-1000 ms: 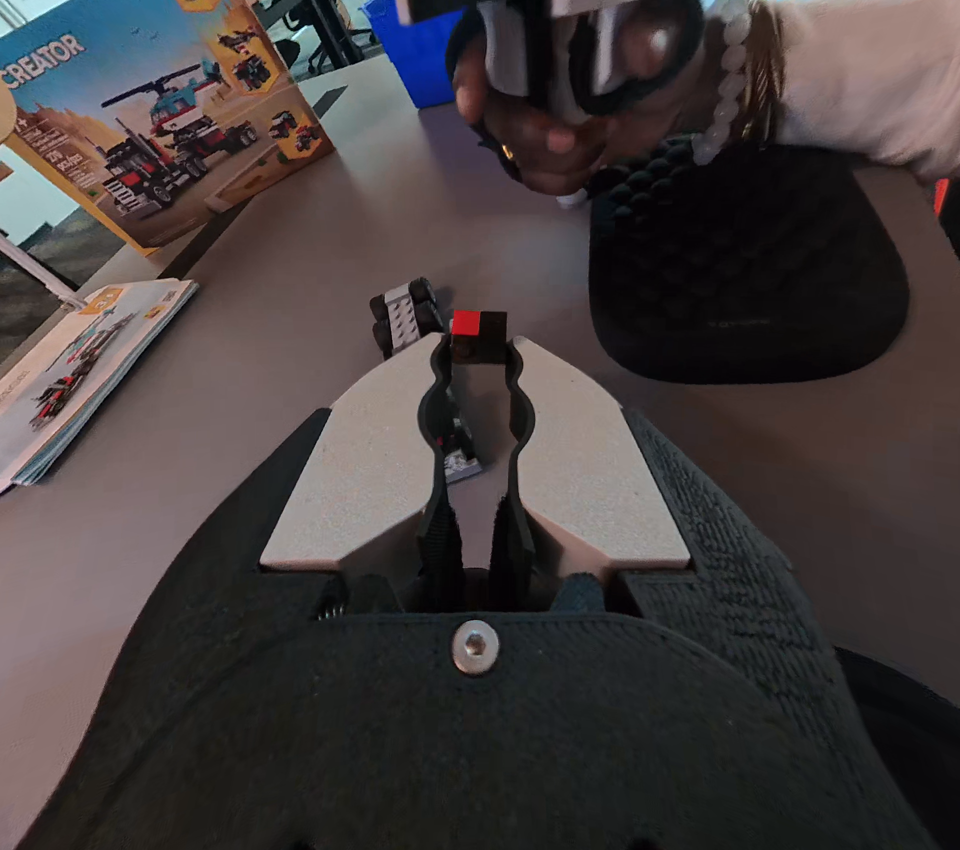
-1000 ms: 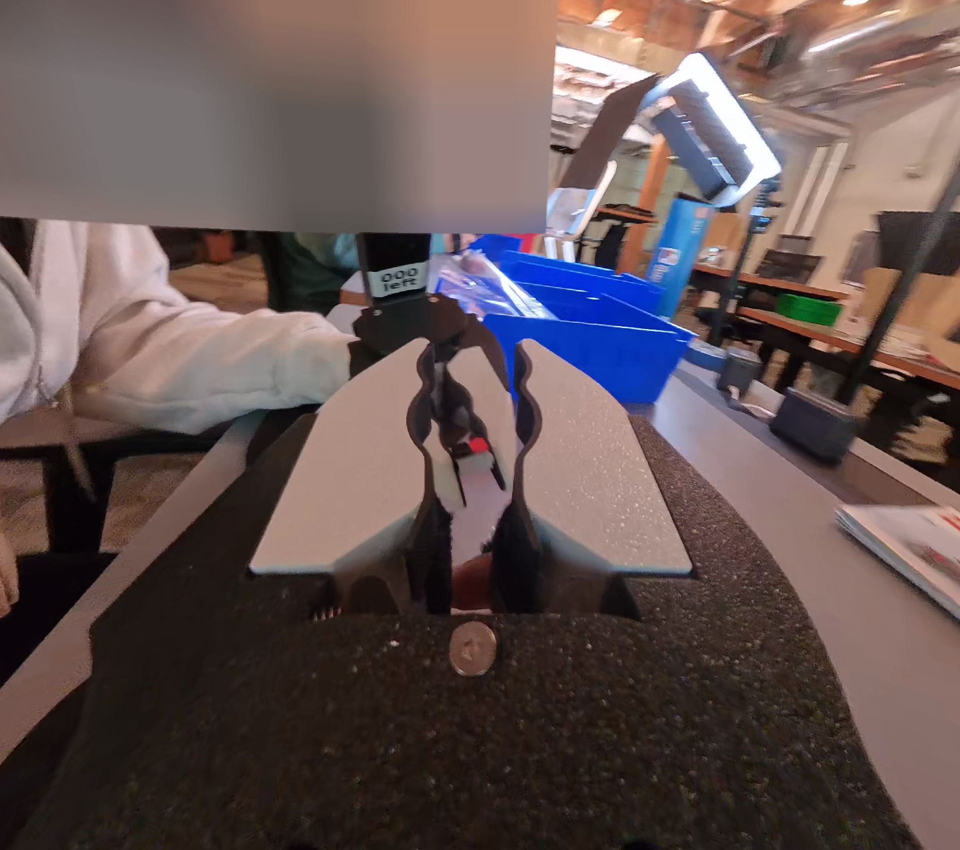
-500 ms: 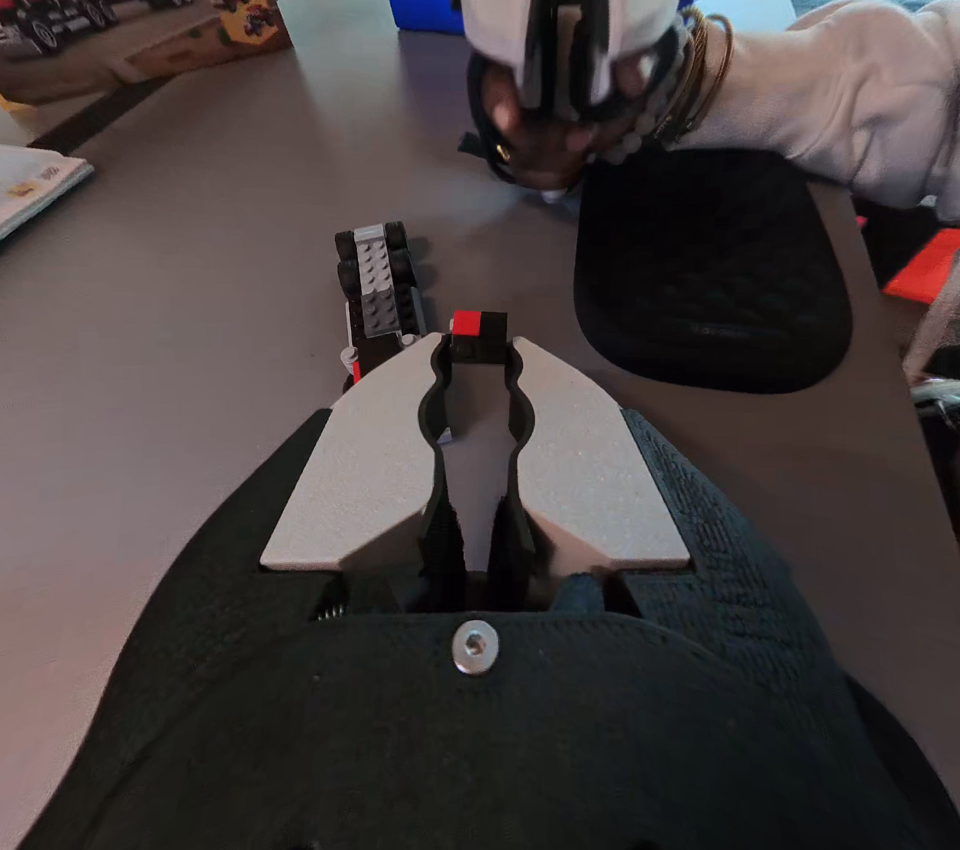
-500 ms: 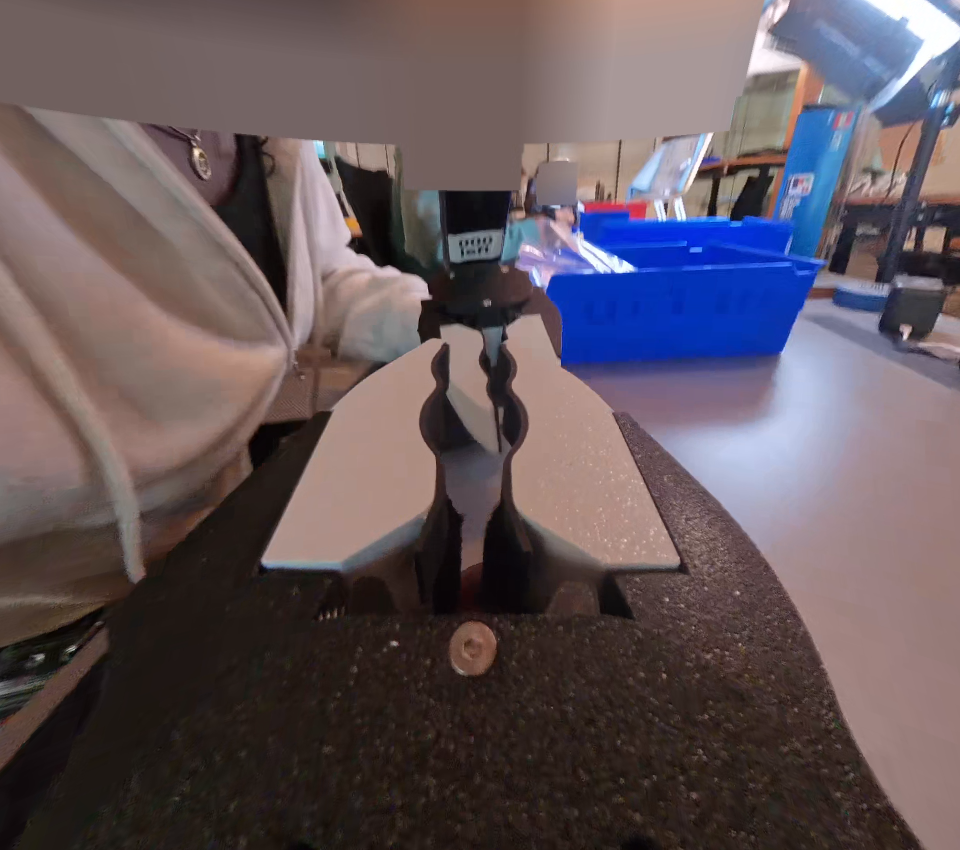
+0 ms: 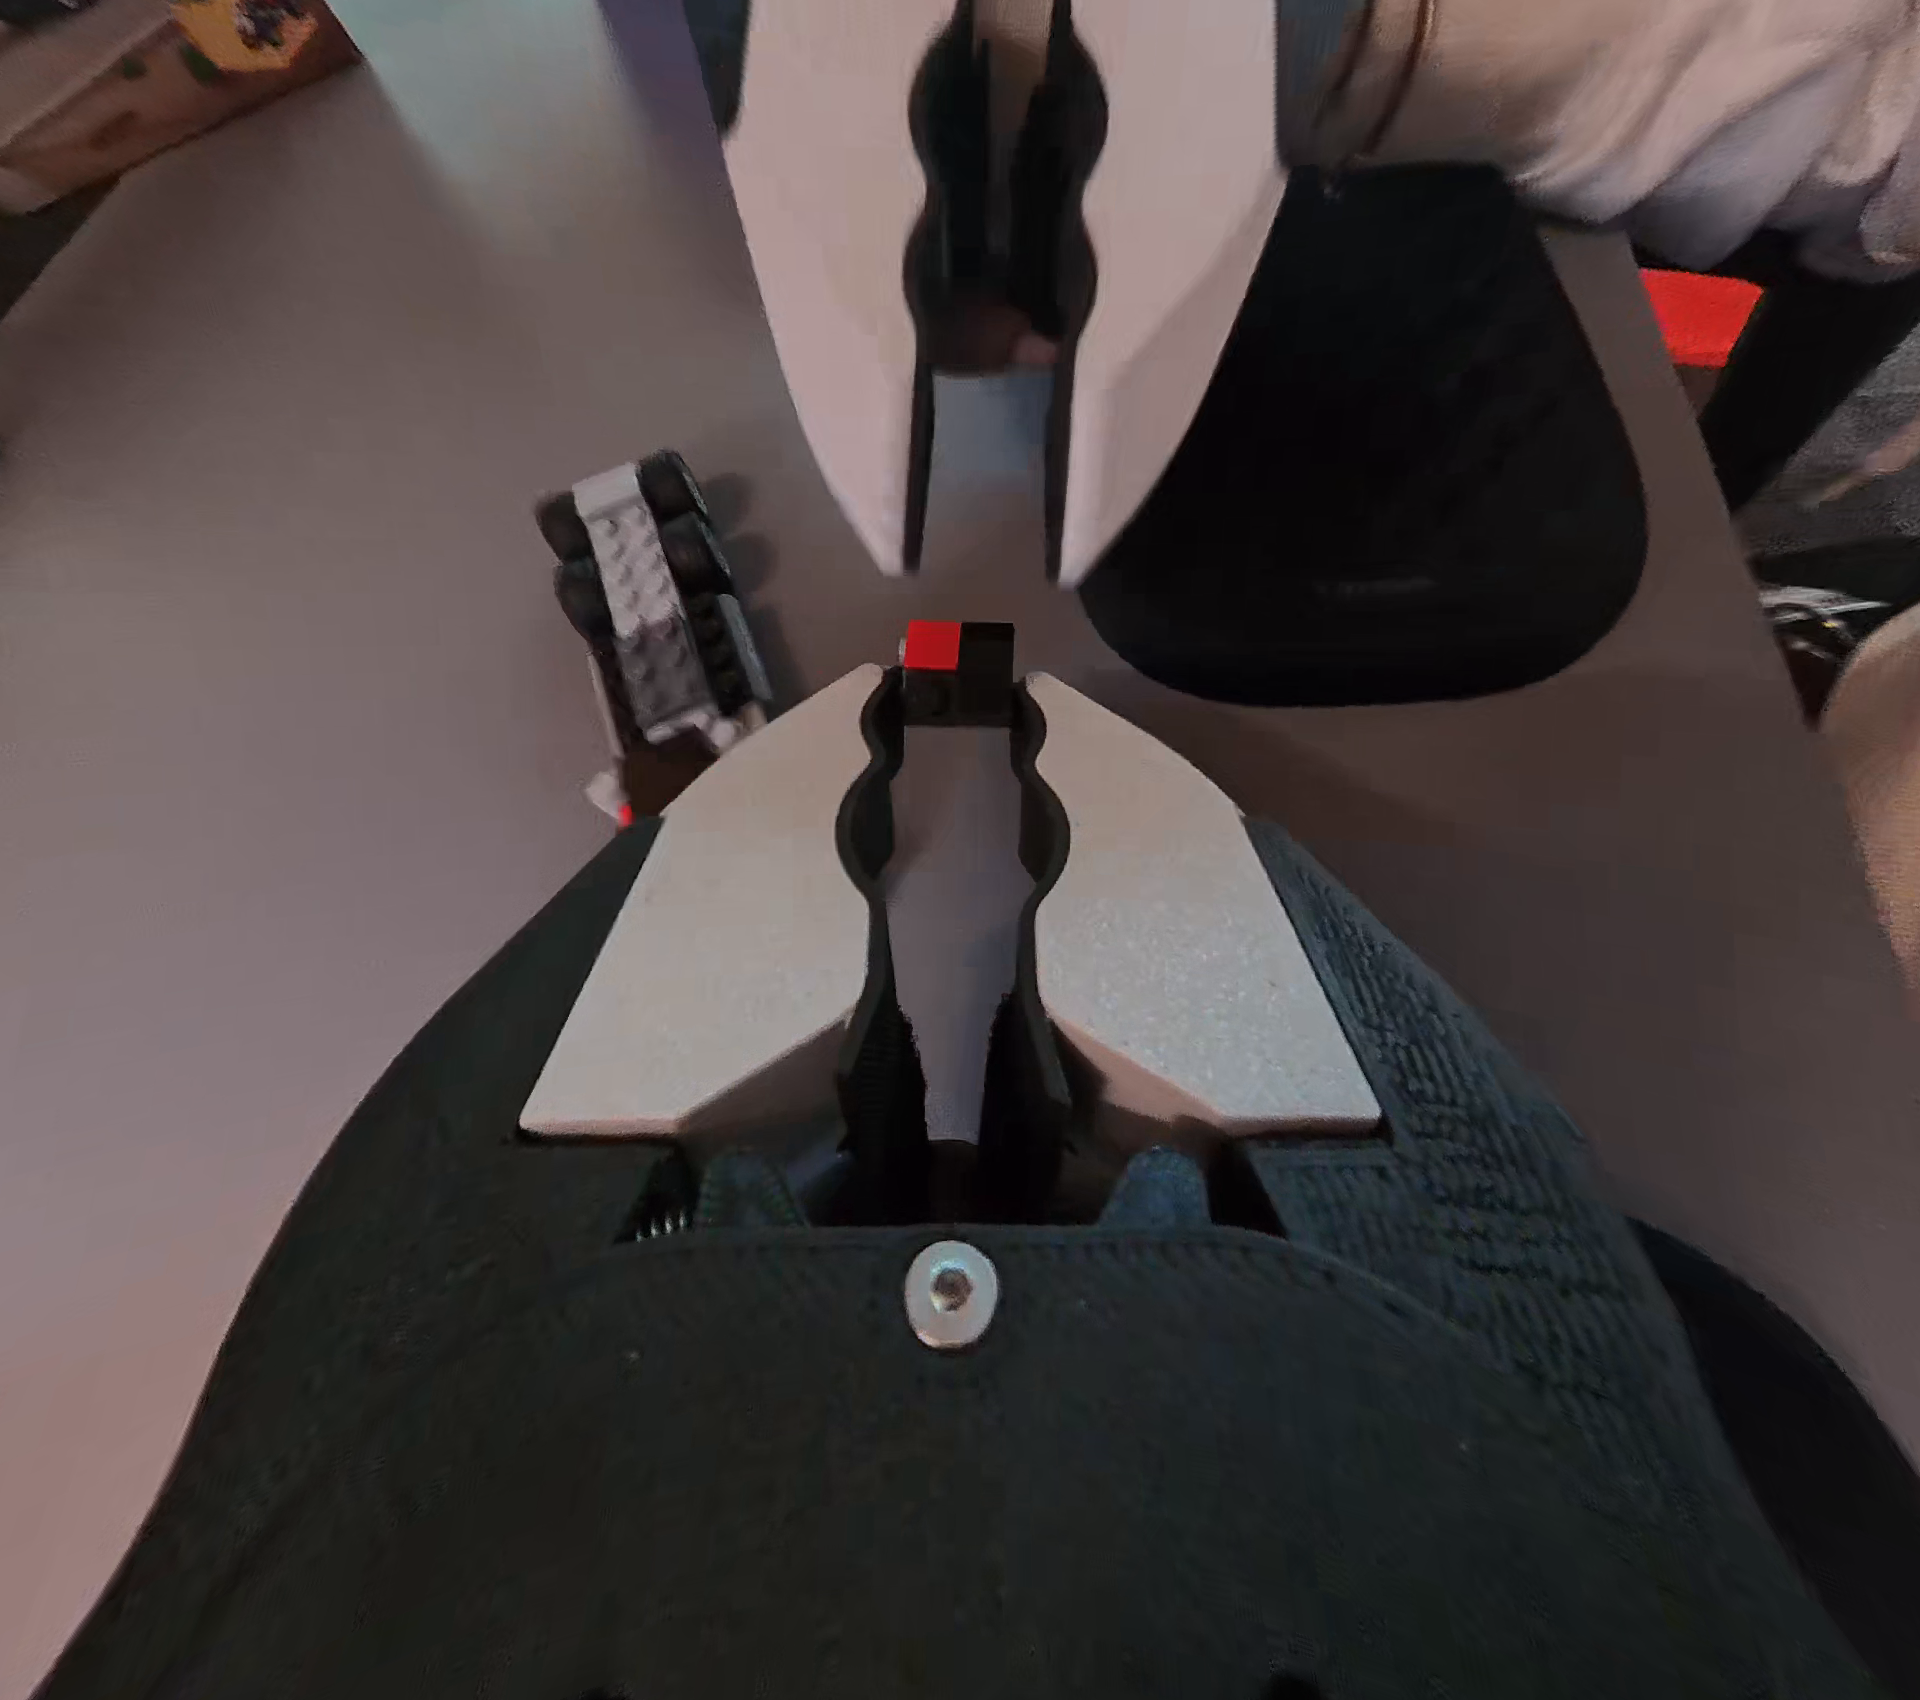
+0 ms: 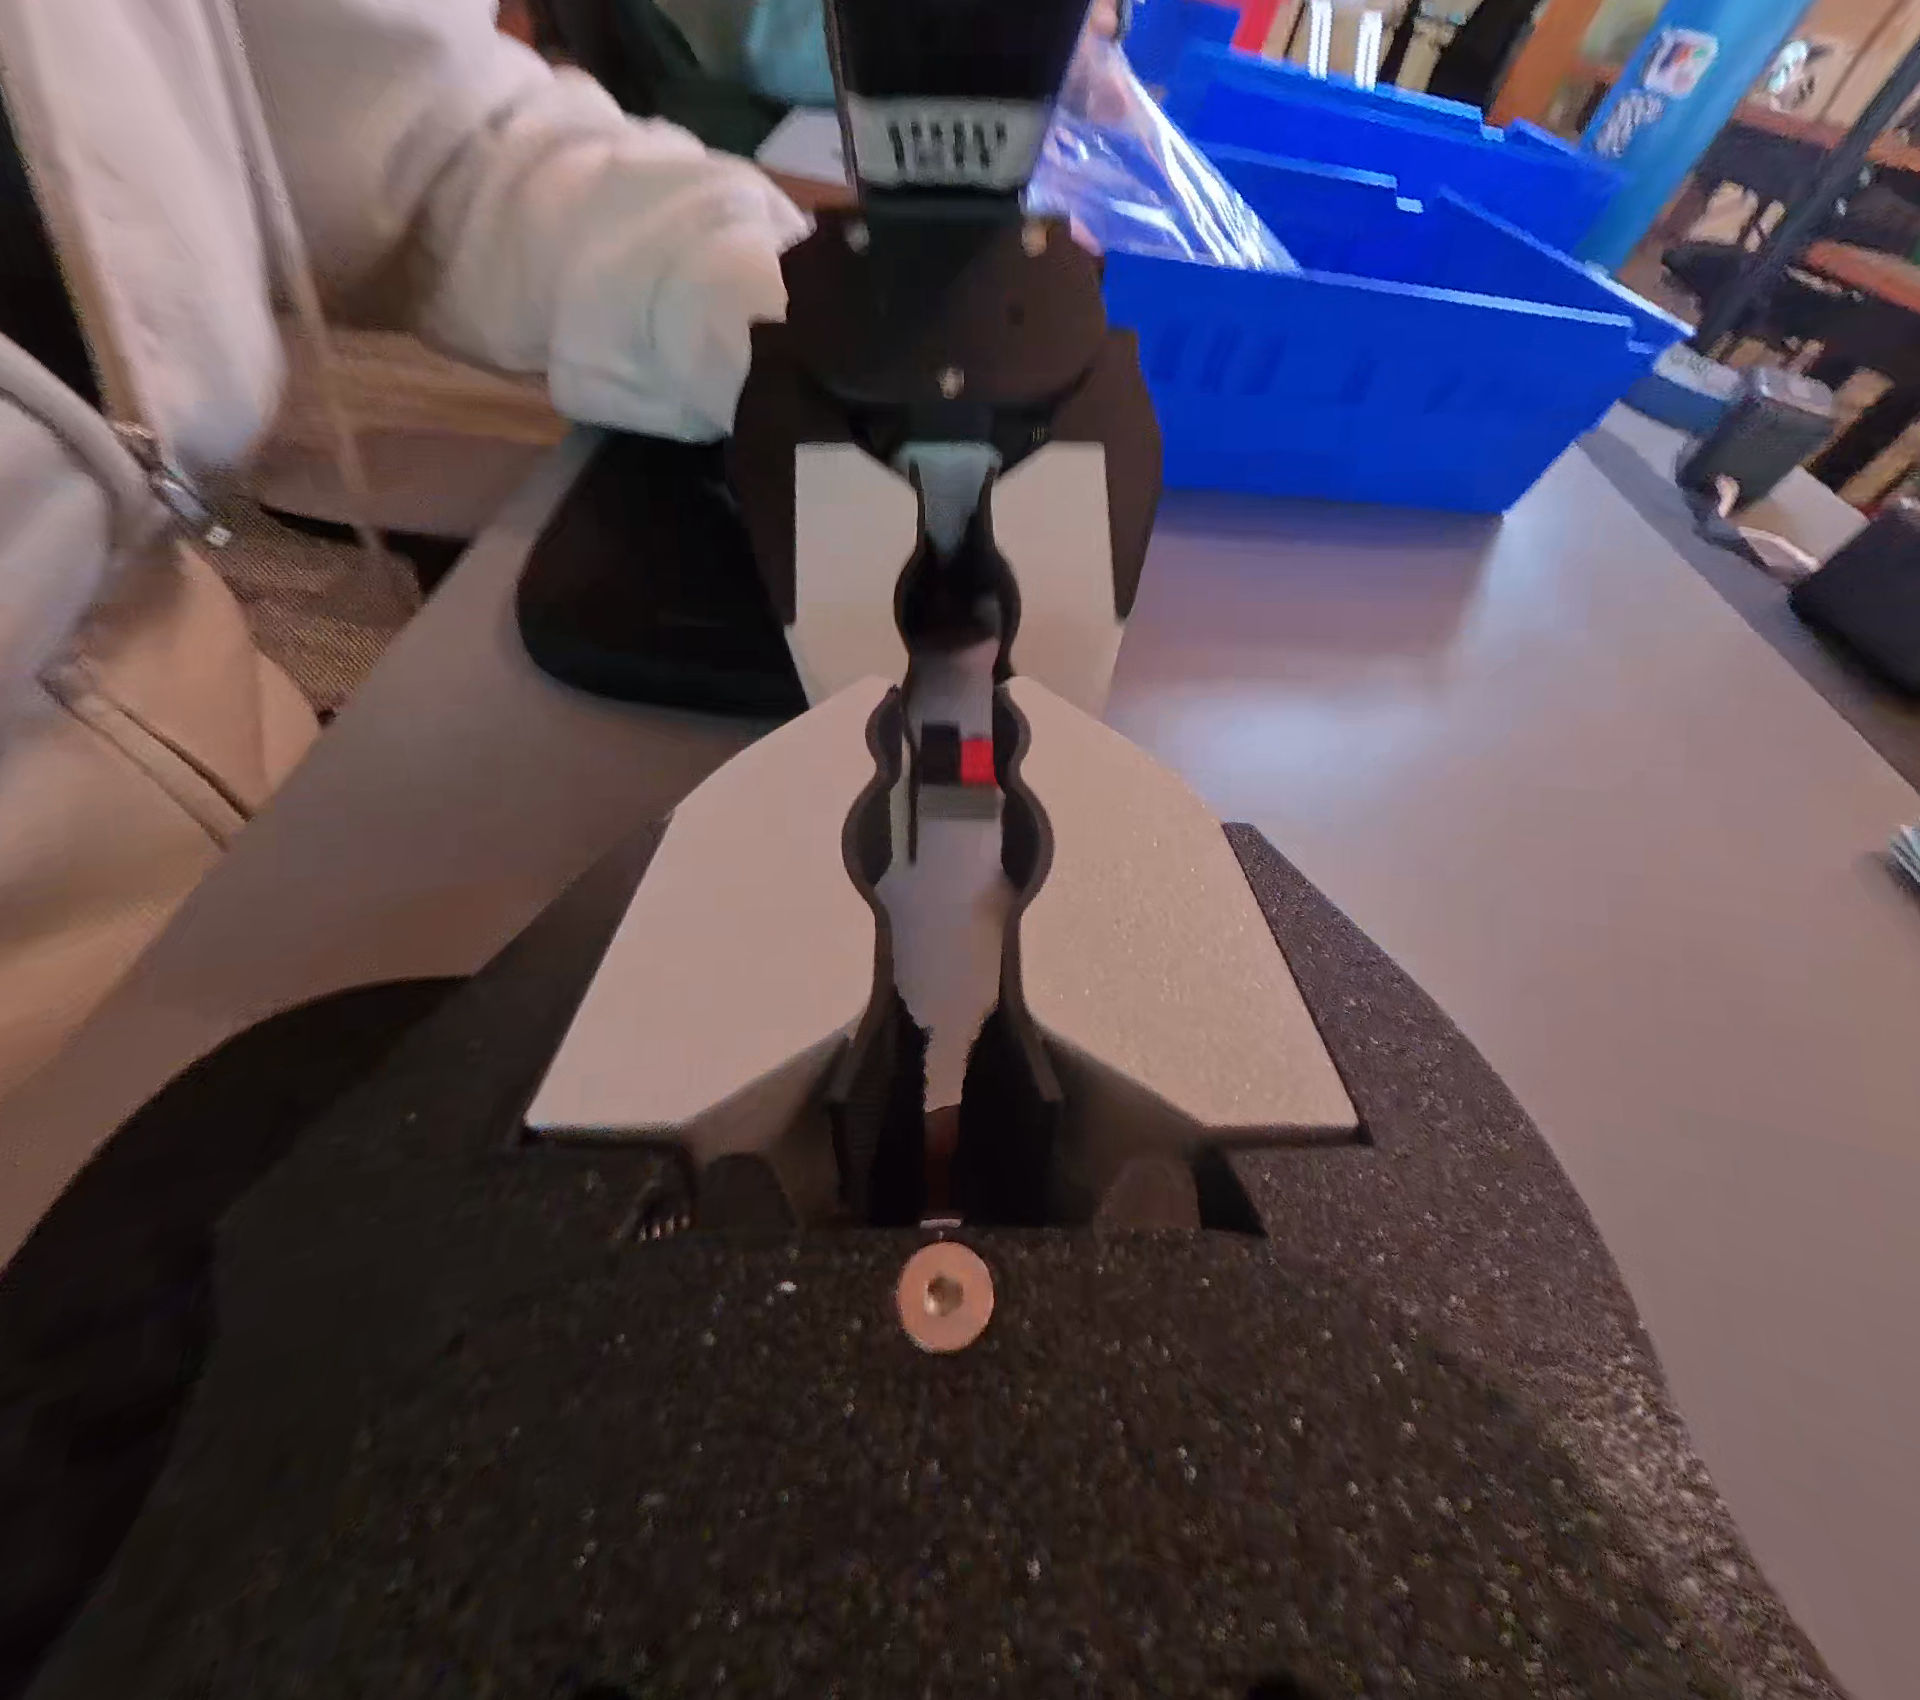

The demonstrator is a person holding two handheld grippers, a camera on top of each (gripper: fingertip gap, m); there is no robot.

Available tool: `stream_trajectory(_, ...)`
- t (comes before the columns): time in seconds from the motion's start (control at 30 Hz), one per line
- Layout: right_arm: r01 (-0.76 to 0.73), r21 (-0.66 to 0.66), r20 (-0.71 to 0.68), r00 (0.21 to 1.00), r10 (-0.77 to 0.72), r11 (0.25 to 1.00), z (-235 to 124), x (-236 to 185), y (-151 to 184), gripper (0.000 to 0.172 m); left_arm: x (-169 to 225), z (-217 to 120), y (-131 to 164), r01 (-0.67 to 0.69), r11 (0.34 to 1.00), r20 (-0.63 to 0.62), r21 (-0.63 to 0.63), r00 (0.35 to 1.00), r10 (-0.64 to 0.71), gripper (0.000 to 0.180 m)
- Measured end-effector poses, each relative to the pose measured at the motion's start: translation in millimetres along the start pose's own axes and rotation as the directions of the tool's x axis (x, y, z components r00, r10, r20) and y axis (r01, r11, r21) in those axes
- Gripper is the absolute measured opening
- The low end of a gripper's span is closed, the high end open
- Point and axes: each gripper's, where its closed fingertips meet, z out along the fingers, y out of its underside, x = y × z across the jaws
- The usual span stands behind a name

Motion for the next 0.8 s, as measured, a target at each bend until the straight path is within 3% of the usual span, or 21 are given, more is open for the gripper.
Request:
stream_trajectory(0.17, -0.020, 0.015, -0.066, 0.998, 0.021, 1.000, -9, 11, 8, 0.027, -24, 0, -13, -0.234, 0.972, 0.103, -0.020, 0.967, 0.235, 0.020)
stream_trajectory(0.3, 0.002, -0.051, -0.088, 0.996, -0.007, 0.999, -6, 16, 19, 0.026, -26, 9, -9, -0.197, 0.980, 0.085, -0.007, 0.977, 0.196, 0.020)
stream_trajectory(0.43, 0.071, -0.107, -0.102, 0.991, -0.082, 0.992, -3, 14, 28, 0.014, -18, 13, 1, -0.193, 0.981, 0.042, -0.032, 0.980, 0.194, 0.020)
stream_trajectory(0.8, 0.203, -0.246, -0.065, 0.972, -0.225, 0.948, 6, 3, 44, 0.015, -14, 16, 18, -0.356, 0.920, 0.083, -0.163, 0.924, 0.373, 0.020)
